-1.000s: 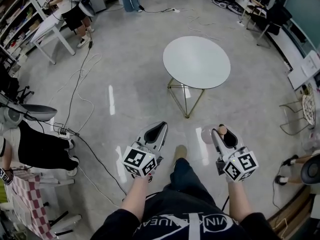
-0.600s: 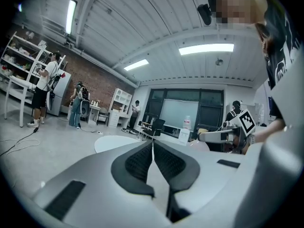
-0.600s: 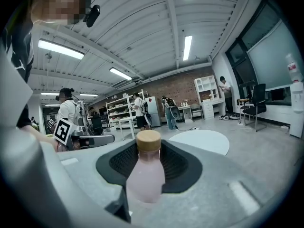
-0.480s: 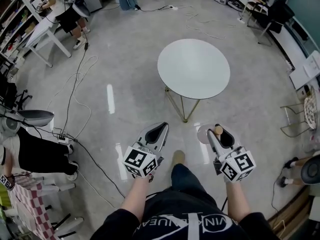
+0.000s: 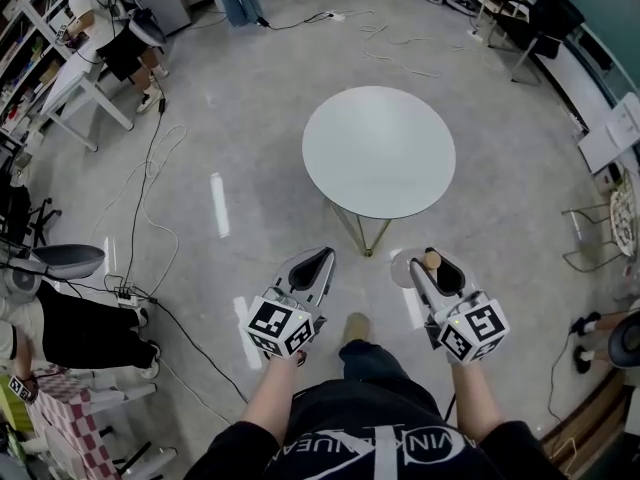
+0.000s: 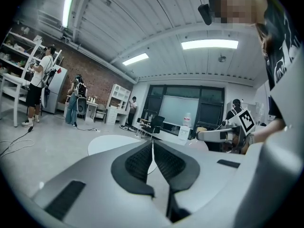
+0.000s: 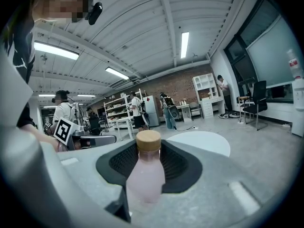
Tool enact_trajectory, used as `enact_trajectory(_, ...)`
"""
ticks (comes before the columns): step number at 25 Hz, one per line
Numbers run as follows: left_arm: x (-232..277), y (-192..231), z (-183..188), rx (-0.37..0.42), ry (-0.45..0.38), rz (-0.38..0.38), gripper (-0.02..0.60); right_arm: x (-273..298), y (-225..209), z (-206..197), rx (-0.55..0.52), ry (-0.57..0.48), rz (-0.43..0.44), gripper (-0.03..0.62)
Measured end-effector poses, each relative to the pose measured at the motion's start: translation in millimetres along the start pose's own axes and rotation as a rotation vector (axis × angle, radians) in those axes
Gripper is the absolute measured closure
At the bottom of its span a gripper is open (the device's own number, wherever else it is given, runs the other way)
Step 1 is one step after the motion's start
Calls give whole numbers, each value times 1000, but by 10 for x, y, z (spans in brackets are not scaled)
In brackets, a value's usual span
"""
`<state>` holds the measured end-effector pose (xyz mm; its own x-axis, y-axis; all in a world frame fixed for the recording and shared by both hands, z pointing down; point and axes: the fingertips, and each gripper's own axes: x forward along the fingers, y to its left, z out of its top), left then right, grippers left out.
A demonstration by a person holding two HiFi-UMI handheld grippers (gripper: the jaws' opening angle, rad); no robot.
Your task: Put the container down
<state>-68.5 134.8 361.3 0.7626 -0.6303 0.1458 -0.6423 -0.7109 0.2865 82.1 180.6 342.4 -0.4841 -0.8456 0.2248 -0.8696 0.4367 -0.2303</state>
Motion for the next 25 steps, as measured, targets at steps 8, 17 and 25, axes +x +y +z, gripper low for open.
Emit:
enact_trajectory(8, 419, 216, 85, -2, -18, 1, 566, 282, -347, 64, -3, 3, 5, 451)
enact_trajectory(17, 477, 521, -30, -25, 21, 30, 566, 579, -515, 0, 27, 35, -1, 451)
enact_trajectory(25, 834, 913, 4, -41, 29, 22, 566, 942, -722, 78, 32, 34, -6, 451)
